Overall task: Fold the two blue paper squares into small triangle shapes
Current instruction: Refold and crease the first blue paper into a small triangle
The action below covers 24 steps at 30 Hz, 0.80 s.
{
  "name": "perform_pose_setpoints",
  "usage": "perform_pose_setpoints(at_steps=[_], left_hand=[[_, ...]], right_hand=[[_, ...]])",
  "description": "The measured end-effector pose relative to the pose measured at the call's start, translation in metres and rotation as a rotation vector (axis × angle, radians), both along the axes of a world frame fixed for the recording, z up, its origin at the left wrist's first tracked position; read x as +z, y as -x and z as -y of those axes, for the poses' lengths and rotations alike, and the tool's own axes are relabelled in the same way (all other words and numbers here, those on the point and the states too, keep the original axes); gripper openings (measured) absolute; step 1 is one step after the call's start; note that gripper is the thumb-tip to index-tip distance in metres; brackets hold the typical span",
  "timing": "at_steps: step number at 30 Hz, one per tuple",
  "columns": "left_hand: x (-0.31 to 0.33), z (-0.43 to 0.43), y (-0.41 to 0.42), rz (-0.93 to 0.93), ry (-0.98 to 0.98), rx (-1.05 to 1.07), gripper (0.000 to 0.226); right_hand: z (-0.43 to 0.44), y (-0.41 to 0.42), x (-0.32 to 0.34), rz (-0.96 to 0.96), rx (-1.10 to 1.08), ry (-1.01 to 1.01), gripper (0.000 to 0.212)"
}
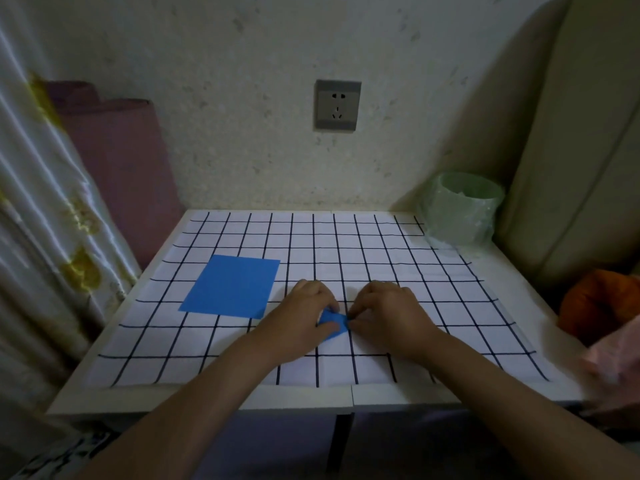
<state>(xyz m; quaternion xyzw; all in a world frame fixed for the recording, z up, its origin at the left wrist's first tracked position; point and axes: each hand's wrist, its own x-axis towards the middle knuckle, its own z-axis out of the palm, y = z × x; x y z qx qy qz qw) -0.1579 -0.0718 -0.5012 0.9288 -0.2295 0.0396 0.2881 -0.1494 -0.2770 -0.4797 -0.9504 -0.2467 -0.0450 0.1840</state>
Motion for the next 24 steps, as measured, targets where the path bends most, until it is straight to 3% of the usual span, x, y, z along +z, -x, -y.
perform_pose_setpoints(at_steps=[7, 12, 18, 22, 24], left_hand=[[0.010, -0.002, 0.000, -0.222, 0.151, 0.050, 0.033], [0.009, -0.006, 0.003, -0.078, -0.094, 0.018, 0.051], [0.012, -0.005, 0.006, -0.090, -0.055, 0.051, 0.035], [0.016, -0.004, 0.004, -0.238, 0.053, 0.082, 0.035], [0.018, -0.003, 0.005, -0.248, 0.137, 0.072, 0.031]], right_hand=[[-0.007, 0.002, 0.002, -0.049, 0.028, -0.011, 0.036], [-0.010, 0.002, 0.007, -0.069, 0.035, -0.018, 0.024], [-0.010, 0.000, 0.014, -0.209, 0.054, -0.025, 0.011], [-0.010, 0.000, 0.011, -0.265, 0.014, -0.115, 0.028], [-0.011, 0.000, 0.010, -0.296, 0.006, -0.201, 0.015]])
